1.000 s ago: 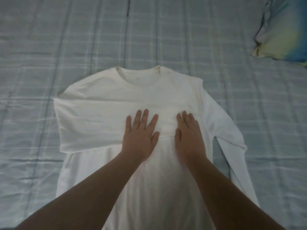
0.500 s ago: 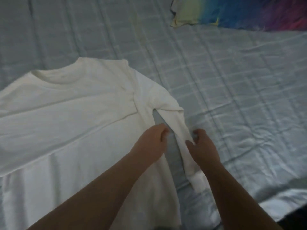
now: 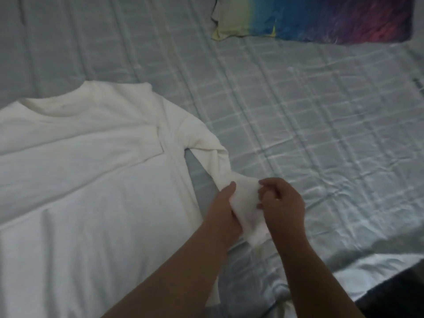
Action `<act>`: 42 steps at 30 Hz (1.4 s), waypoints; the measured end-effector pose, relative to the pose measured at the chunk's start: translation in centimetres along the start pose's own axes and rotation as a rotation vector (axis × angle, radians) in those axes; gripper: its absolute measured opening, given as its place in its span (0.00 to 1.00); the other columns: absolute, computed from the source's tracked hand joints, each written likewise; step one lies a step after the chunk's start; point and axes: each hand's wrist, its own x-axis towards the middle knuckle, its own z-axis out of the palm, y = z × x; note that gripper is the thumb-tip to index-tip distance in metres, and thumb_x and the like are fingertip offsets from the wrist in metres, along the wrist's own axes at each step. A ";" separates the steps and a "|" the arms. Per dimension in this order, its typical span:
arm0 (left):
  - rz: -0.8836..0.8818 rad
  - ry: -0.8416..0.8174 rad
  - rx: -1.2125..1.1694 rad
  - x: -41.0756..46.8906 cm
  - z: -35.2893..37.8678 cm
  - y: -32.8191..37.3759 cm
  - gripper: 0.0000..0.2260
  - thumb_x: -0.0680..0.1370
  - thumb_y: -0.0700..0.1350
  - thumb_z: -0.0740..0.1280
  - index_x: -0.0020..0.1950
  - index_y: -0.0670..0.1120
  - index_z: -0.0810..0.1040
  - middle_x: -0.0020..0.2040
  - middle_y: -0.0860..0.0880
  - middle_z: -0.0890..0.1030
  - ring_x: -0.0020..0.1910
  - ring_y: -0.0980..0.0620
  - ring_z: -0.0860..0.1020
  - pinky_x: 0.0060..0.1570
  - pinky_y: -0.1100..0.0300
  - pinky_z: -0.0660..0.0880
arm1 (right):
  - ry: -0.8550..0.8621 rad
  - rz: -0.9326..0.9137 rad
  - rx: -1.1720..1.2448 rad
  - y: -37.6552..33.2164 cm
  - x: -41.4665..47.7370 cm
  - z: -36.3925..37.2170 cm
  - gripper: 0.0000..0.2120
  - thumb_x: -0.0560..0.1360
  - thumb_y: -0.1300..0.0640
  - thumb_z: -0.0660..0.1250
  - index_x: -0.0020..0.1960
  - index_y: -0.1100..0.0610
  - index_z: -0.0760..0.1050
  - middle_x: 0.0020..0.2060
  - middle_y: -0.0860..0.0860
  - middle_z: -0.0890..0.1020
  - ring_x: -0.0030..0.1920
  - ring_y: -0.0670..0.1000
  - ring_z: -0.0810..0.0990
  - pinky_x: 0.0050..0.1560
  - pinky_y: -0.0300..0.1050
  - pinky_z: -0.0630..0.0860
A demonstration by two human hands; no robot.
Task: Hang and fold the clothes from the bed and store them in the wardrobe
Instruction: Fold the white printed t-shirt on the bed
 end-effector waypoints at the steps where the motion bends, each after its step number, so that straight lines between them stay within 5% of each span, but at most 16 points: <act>1: 0.025 0.029 -0.026 0.6 0.6 -0.5 0.14 0.81 0.49 0.64 0.58 0.39 0.79 0.45 0.40 0.85 0.44 0.42 0.84 0.44 0.52 0.78 | 0.043 -0.033 -0.109 0.9 1.0 -1.0 0.11 0.73 0.61 0.64 0.47 0.47 0.80 0.42 0.44 0.83 0.45 0.48 0.82 0.46 0.41 0.76; 4: 0.078 -0.001 -0.140 1.8 2.9 -1.5 0.12 0.77 0.42 0.64 0.54 0.36 0.80 0.49 0.38 0.85 0.43 0.41 0.85 0.52 0.48 0.78 | -0.149 0.118 -0.220 2.7 4.6 -2.8 0.08 0.77 0.55 0.67 0.56 0.54 0.78 0.51 0.52 0.82 0.52 0.54 0.80 0.55 0.47 0.74; 8: 0.104 -0.105 -0.232 3.8 6.6 -2.5 0.19 0.78 0.44 0.60 0.65 0.35 0.76 0.64 0.35 0.78 0.64 0.36 0.75 0.70 0.39 0.65 | -0.470 0.607 0.291 3.3 9.0 -5.4 0.08 0.80 0.50 0.63 0.54 0.53 0.77 0.50 0.55 0.82 0.47 0.56 0.81 0.51 0.54 0.78; 12: 0.154 -0.152 -0.249 5.3 11.4 -2.9 0.23 0.75 0.43 0.62 0.68 0.36 0.74 0.67 0.35 0.77 0.68 0.35 0.73 0.67 0.38 0.67 | -0.582 0.515 0.427 4.5 13.4 -9.0 0.09 0.78 0.60 0.65 0.56 0.57 0.80 0.46 0.53 0.85 0.46 0.54 0.82 0.48 0.52 0.78; 15: 0.210 -0.018 -0.064 6.6 14.1 -3.0 0.18 0.81 0.44 0.60 0.69 0.37 0.72 0.63 0.36 0.79 0.63 0.37 0.77 0.66 0.39 0.70 | -0.423 0.358 0.329 4.6 17.0 -10.9 0.06 0.76 0.63 0.69 0.51 0.61 0.81 0.43 0.57 0.85 0.44 0.55 0.82 0.48 0.53 0.77; 18: 0.131 0.266 0.554 6.6 14.5 -2.4 0.11 0.81 0.50 0.63 0.55 0.44 0.76 0.41 0.46 0.79 0.37 0.49 0.78 0.41 0.57 0.75 | -0.224 0.182 0.162 4.1 20.5 -11.8 0.05 0.74 0.62 0.72 0.42 0.53 0.80 0.36 0.52 0.82 0.40 0.53 0.79 0.41 0.44 0.76; 20: 0.070 0.281 0.662 6.2 13.8 -1.2 0.12 0.81 0.52 0.63 0.42 0.46 0.76 0.32 0.48 0.76 0.28 0.52 0.74 0.32 0.63 0.69 | -0.172 0.030 0.040 3.5 22.4 -11.7 0.08 0.73 0.61 0.73 0.40 0.48 0.79 0.34 0.47 0.81 0.38 0.49 0.78 0.36 0.36 0.73; 23: 0.097 0.140 0.292 6.6 14.2 0.5 0.15 0.82 0.52 0.60 0.44 0.43 0.76 0.37 0.45 0.78 0.32 0.49 0.75 0.33 0.59 0.72 | -0.120 -0.152 -0.010 2.1 23.8 -11.2 0.08 0.74 0.60 0.72 0.46 0.47 0.81 0.42 0.50 0.82 0.42 0.45 0.79 0.44 0.35 0.72; 27: 0.207 -0.033 -0.121 8.6 16.1 1.1 0.27 0.80 0.61 0.62 0.67 0.40 0.72 0.65 0.37 0.77 0.61 0.37 0.78 0.53 0.39 0.77 | -0.026 -0.399 0.129 0.6 23.9 -12.3 0.15 0.71 0.68 0.68 0.48 0.50 0.82 0.51 0.48 0.78 0.50 0.40 0.79 0.52 0.29 0.71; 31: 0.265 -0.218 -0.262 10.4 17.9 1.1 0.25 0.77 0.58 0.67 0.65 0.41 0.76 0.64 0.39 0.80 0.62 0.38 0.79 0.61 0.39 0.75 | -0.013 -0.515 0.043 2.7 22.8 -13.6 0.15 0.67 0.73 0.64 0.46 0.58 0.83 0.53 0.49 0.76 0.57 0.40 0.77 0.59 0.30 0.68; 35: 0.230 -0.176 -0.278 12.5 18.4 -0.4 0.13 0.81 0.42 0.62 0.61 0.38 0.78 0.59 0.37 0.82 0.57 0.38 0.81 0.58 0.39 0.74 | -0.042 -0.248 0.089 6.7 22.3 -13.3 0.21 0.67 0.80 0.63 0.45 0.56 0.81 0.53 0.57 0.81 0.55 0.47 0.79 0.60 0.35 0.73; 38: 0.221 -0.078 -0.286 13.5 17.6 -1.5 0.15 0.81 0.38 0.58 0.66 0.38 0.75 0.62 0.37 0.80 0.63 0.38 0.77 0.65 0.40 0.70 | -0.028 0.088 0.184 8.4 23.0 -12.5 0.10 0.76 0.68 0.66 0.50 0.54 0.78 0.49 0.57 0.83 0.47 0.53 0.82 0.51 0.47 0.80; 40: 0.208 -0.016 -0.281 13.7 16.9 -2.1 0.15 0.81 0.37 0.57 0.66 0.38 0.75 0.63 0.37 0.80 0.61 0.39 0.79 0.59 0.41 0.73 | -0.021 0.115 0.050 8.9 23.8 -11.8 0.07 0.78 0.61 0.66 0.55 0.55 0.77 0.49 0.56 0.82 0.46 0.56 0.82 0.51 0.55 0.79; 42: 0.214 0.044 -0.248 13.7 16.0 -2.5 0.15 0.81 0.37 0.59 0.66 0.38 0.75 0.62 0.37 0.80 0.59 0.38 0.80 0.54 0.41 0.76 | -0.046 0.059 -0.130 8.5 24.4 -10.9 0.14 0.77 0.55 0.68 0.61 0.57 0.76 0.52 0.56 0.82 0.50 0.55 0.80 0.54 0.47 0.74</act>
